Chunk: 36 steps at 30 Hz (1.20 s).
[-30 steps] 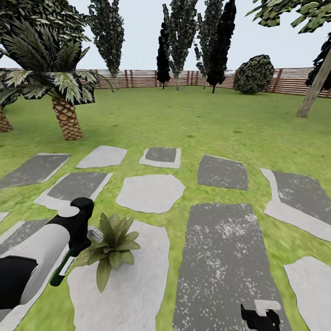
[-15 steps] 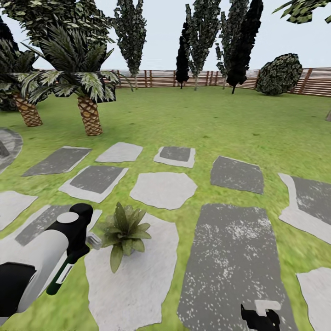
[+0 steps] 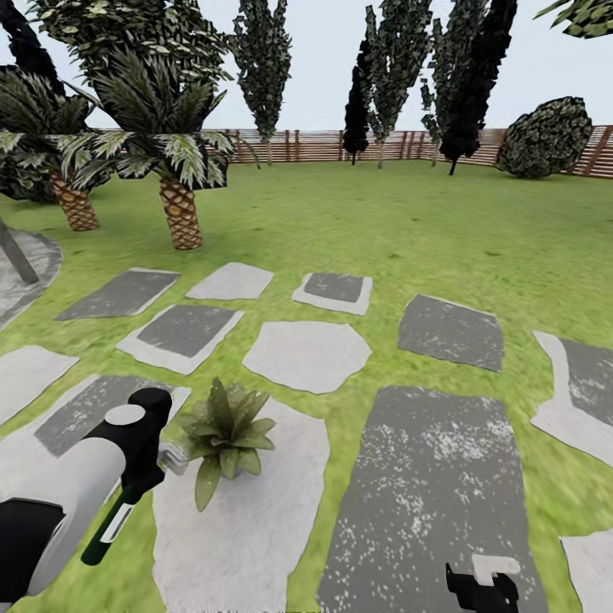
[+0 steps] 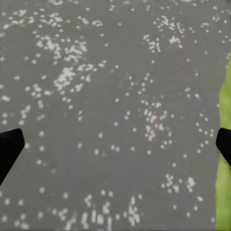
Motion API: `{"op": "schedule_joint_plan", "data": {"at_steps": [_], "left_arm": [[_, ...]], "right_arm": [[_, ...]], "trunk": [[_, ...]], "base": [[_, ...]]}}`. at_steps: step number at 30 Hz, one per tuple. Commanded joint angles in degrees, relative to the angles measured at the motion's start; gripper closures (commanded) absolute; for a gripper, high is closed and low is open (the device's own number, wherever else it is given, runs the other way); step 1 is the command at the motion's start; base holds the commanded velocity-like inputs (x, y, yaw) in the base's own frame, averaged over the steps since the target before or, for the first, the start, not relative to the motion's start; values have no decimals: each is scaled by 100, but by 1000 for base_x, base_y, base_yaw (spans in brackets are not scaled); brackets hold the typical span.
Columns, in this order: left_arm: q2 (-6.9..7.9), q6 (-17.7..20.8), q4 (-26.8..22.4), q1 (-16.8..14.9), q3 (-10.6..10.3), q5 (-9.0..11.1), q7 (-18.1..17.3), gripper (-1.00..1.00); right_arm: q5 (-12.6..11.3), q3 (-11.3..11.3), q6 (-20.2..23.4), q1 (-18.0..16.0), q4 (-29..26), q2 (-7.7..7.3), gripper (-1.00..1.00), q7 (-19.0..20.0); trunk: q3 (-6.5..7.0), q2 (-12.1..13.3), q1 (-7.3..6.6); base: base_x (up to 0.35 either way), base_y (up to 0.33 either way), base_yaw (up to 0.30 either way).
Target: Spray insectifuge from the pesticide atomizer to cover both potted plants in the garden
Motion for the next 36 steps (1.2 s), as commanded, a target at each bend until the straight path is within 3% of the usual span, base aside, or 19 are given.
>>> {"op": "schedule_joint_plan", "data": {"at_steps": [1,5,7,14,16,17,18,19,21,22,26,36], "left_arm": [[2,65,-5,13,-26,-29,-56,100],[-25,72,-5,41,48,-10,-56,100],[-44,72,-3,107,262,-7,-56,100],[-57,81,-6,470,291,99,-56,100],[-85,78,-7,566,291,228,-56,100],[-96,75,-12,602,292,386,-56,100],[-105,73,-71,636,456,938,458,100],[-113,73,-85,644,656,1248,904,100],[-115,72,-51,650,844,1618,1369,100],[-113,72,-29,664,875,1702,1471,100],[-108,68,-3,682,900,1803,1527,100],[-121,72,20,689,905,1835,1526,100]], "right_arm": [[-57,51,-15,-1,1,-1,-100,-7],[-57,51,-15,-1,1,-1,-100,-5],[-57,51,-15,-1,1,-1,-100,-8],[-54,51,-15,-1,10,-35,-100,-5],[-51,51,-15,-1,10,-36,-100,-5],[-51,51,-15,-1,10,-36,-100,-5],[-54,51,-15,-1,7,-32,-100,-5],[-56,51,-15,-1,3,-29,-100,-5],[-57,51,-15,-1,0,-27,-100,-5],[-57,51,-15,-1,-4,-27,-100,-5],[-57,51,-15,-1,-7,-10,-100,-9],[-57,51,-15,-1,-2,-2,-100,-6]], "trunk": [[-5,-2,-2],[-5,-2,-2],[-5,-2,-2],[-5,-2,-2],[-5,-2,-2],[-5,-2,-2],[-5,-2,-2],[-5,-2,-2],[-5,-2,-2],[-6,-2,-2],[-21,-2,-2],[-44,-2,-2]], "base": [[-97,-229,276],[-169,-229,278],[-86,-217,237],[70,-48,17],[4,-2,0],[2,-1,0],[0,0,0],[0,0,0],[0,0,0],[0,0,42],[20,-7,157],[216,-147,98]]}}
